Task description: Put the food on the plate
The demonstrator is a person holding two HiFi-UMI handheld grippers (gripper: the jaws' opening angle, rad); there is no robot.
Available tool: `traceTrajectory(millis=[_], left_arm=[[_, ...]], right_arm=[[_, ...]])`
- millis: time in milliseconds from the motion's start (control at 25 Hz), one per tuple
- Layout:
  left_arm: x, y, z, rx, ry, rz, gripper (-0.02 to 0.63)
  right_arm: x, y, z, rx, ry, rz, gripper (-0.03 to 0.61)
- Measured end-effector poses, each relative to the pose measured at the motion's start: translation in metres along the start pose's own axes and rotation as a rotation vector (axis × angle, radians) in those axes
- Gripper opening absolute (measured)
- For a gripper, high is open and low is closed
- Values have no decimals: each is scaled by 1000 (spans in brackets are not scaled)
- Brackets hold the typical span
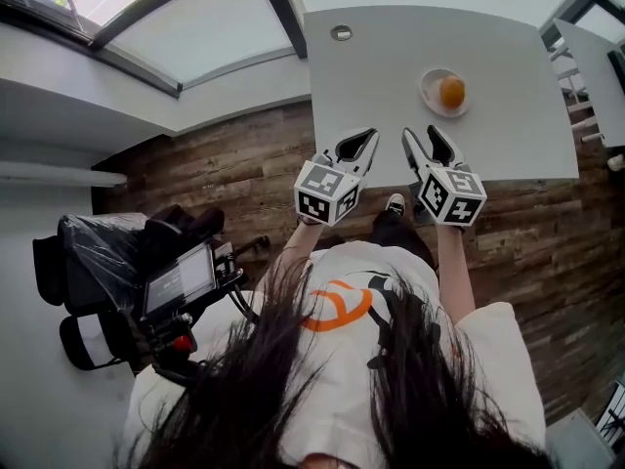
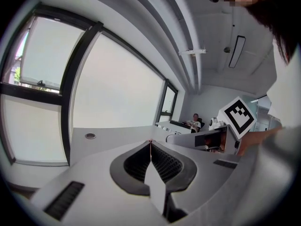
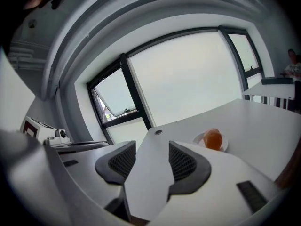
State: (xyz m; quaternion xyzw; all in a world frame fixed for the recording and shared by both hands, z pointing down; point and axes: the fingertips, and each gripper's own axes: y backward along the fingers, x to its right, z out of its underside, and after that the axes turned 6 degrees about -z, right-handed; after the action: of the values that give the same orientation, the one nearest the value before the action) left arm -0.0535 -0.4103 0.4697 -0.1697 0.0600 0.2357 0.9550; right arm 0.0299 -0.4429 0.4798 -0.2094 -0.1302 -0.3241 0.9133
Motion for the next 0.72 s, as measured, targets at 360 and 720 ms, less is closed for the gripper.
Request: traceTrajectory(millis=[360, 720], left_arm=[[17, 80, 36, -6, 34, 90, 6], [73, 135, 72, -39, -13, 198, 6]], right_arm=[[-70, 68, 37, 78, -57, 101, 107], [-105, 139, 83, 98, -86, 171, 107]])
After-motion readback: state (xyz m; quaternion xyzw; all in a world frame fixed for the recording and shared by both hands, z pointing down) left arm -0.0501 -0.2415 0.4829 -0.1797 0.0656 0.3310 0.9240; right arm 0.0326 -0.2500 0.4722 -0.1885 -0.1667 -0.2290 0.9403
